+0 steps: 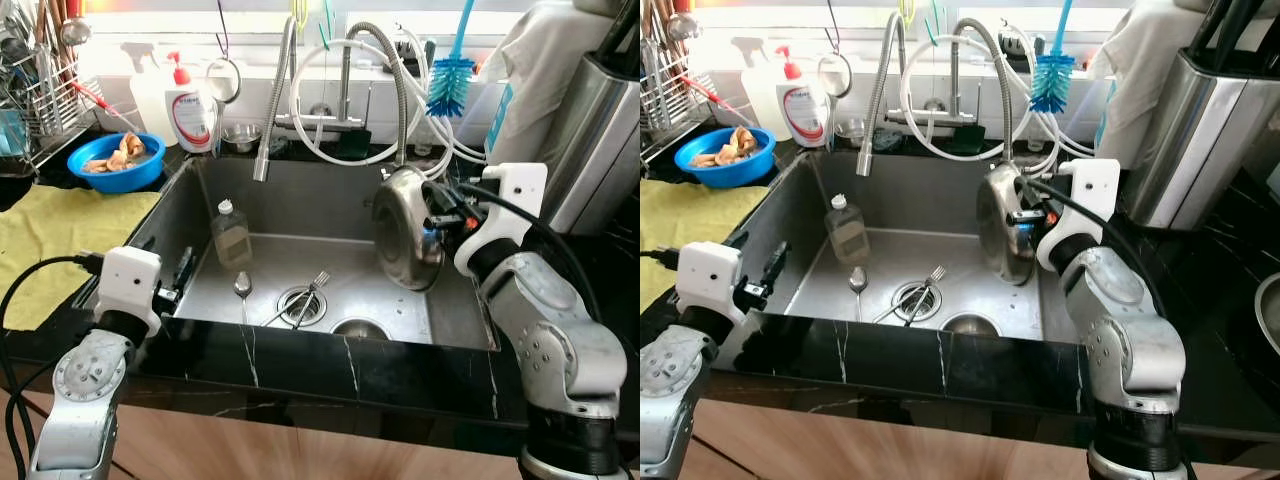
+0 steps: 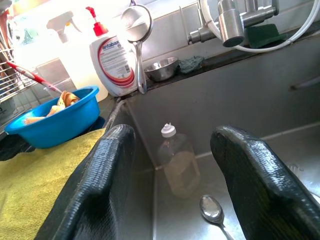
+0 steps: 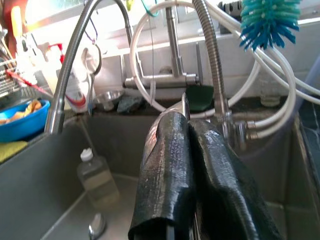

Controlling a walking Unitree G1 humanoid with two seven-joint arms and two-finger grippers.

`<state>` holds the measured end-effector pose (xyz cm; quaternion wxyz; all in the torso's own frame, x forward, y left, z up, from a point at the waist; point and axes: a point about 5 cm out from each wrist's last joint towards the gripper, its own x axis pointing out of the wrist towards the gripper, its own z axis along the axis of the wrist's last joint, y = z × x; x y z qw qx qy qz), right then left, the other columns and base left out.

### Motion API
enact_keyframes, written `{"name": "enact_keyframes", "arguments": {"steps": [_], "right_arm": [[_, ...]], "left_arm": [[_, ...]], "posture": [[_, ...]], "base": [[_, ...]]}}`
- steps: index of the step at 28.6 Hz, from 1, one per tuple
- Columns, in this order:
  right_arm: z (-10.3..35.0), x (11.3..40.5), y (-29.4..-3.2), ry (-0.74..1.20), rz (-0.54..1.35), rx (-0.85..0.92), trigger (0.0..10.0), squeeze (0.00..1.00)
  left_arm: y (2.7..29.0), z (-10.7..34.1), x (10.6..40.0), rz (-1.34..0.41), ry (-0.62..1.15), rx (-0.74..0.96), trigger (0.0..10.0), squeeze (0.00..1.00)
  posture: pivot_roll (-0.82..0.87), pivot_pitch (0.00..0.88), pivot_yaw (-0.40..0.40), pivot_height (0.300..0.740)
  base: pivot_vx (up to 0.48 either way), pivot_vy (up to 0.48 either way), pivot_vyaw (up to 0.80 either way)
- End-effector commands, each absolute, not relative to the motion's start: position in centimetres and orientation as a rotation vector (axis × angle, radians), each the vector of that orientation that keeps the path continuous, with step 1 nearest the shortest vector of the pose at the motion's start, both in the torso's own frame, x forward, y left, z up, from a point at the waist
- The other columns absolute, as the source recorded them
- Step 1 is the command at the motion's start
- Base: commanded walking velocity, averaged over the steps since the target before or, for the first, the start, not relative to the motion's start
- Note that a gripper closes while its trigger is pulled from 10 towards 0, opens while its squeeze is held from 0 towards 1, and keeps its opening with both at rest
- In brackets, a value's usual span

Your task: Kitchen organization

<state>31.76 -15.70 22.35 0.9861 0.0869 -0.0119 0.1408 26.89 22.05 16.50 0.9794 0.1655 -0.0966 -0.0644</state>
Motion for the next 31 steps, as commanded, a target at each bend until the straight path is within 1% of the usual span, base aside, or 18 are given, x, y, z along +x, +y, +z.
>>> {"name": "enact_keyframes", "arguments": {"steps": [1, 6, 9, 15, 20, 30, 31], "right_arm": [[23.0, 33.0, -15.4, -0.053, 0.284, 0.183, 10.0, 0.00], [22.8, 34.4, -14.7, -0.005, 0.278, 0.206, 10.0, 0.00], [22.0, 35.9, -13.8, 0.047, 0.295, 0.215, 10.0, 0.00], [20.5, 37.4, -13.1, 0.150, 0.321, 0.259, 10.0, 0.00], [18.2, 38.4, -13.8, 0.228, 0.278, 0.262, 10.0, 0.00], [16.9, 39.3, -14.6, 0.266, 0.267, 0.239, 10.0, 0.00], [16.8, 39.3, -14.6, 0.266, 0.271, 0.240, 10.0, 0.62]], "left_arm": [[22.1, 16.7, 27.2, -0.132, -0.199, 0.331, 10.0, 0.00], [22.0, 16.7, 27.2, -0.132, -0.197, 0.327, 10.0, 0.00], [21.7, 16.7, 27.3, -0.140, -0.196, 0.321, 10.0, 0.00], [21.7, 16.7, 27.5, -0.142, -0.198, 0.318, 10.0, 0.00], [21.5, 16.6, 27.5, -0.147, -0.197, 0.313, 10.0, 0.00], [21.4, 16.6, 27.5, -0.147, -0.203, 0.307, 10.0, 0.00], [21.4, 16.6, 27.5, -0.147, -0.203, 0.307, 10.0, 0.00]], "posture": [[-0.05, 0.000, 0.021, 0.740], [-0.05, 0.000, 0.022, 0.740], [-0.05, 0.000, 0.024, 0.740], [-0.05, 0.000, 0.024, 0.740], [-0.04, 0.000, 0.029, 0.740], [-0.04, 0.000, 0.029, 0.740], [-0.04, 0.000, 0.030, 0.740]], "base": [[0.000, 0.000, 0.00], [0.000, 0.000, 0.00], [0.000, 0.000, 0.00], [0.000, 0.000, 0.00], [0.000, 0.000, 0.00], [0.000, 0.000, 0.00], [0.000, 0.000, 0.00]]}}
